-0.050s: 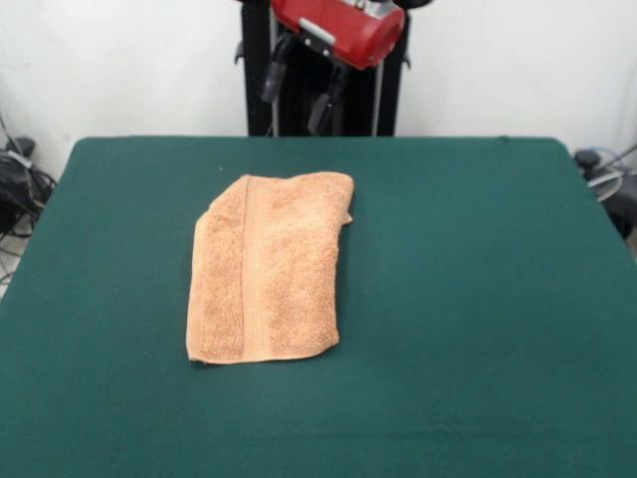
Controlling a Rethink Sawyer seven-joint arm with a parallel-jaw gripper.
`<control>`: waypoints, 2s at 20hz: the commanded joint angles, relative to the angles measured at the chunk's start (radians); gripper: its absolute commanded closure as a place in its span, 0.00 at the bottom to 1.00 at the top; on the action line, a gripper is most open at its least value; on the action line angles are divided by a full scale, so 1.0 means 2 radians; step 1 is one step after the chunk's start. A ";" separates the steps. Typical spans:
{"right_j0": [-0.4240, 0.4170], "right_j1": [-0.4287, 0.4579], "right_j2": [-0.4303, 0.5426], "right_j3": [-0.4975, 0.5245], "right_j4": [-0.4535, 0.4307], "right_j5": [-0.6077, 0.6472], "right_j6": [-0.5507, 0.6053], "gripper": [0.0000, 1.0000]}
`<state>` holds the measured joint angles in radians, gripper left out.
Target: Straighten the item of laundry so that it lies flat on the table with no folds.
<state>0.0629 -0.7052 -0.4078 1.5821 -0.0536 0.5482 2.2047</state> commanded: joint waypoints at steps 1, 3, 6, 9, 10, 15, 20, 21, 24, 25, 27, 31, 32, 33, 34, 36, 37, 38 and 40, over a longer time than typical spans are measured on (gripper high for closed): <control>0.018 0.078 -0.048 -0.035 0.065 0.053 0.216 0.00; 0.017 0.084 -0.059 -0.044 0.075 0.072 0.212 0.00; 0.016 0.098 -0.073 -0.056 0.087 0.093 0.216 0.00; 0.021 0.123 -0.091 -0.070 0.099 0.102 0.240 0.00; 0.024 0.128 -0.097 -0.074 0.101 0.109 0.245 0.00; 0.023 0.151 -0.114 -0.099 0.113 0.142 0.261 0.00; 0.028 0.160 -0.111 -0.093 0.131 0.130 0.275 0.00; 0.030 0.163 -0.110 -0.092 0.135 0.127 0.279 0.00; 0.035 0.167 -0.110 -0.089 0.148 0.119 0.285 0.00; 0.036 0.168 -0.109 -0.089 0.152 0.116 0.287 0.00; 0.036 0.172 -0.106 -0.088 0.161 0.105 0.286 0.00; 0.040 0.177 -0.100 -0.088 0.180 0.086 0.288 0.00; 0.040 0.177 -0.099 -0.087 0.183 0.084 0.286 0.00; 0.041 0.177 -0.099 -0.088 0.186 0.083 0.284 0.00; 0.041 0.177 -0.099 -0.089 0.189 0.082 0.281 0.00; 0.043 0.180 -0.103 -0.093 0.194 0.084 0.281 0.00; 0.044 0.184 -0.105 -0.096 0.197 0.082 0.282 0.00; 0.045 0.186 -0.105 -0.098 0.200 0.081 0.282 0.00; 0.045 0.190 -0.105 -0.101 0.207 0.074 0.282 0.00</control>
<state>0.1411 -0.3663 -0.6702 1.3925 0.2944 0.7526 2.4553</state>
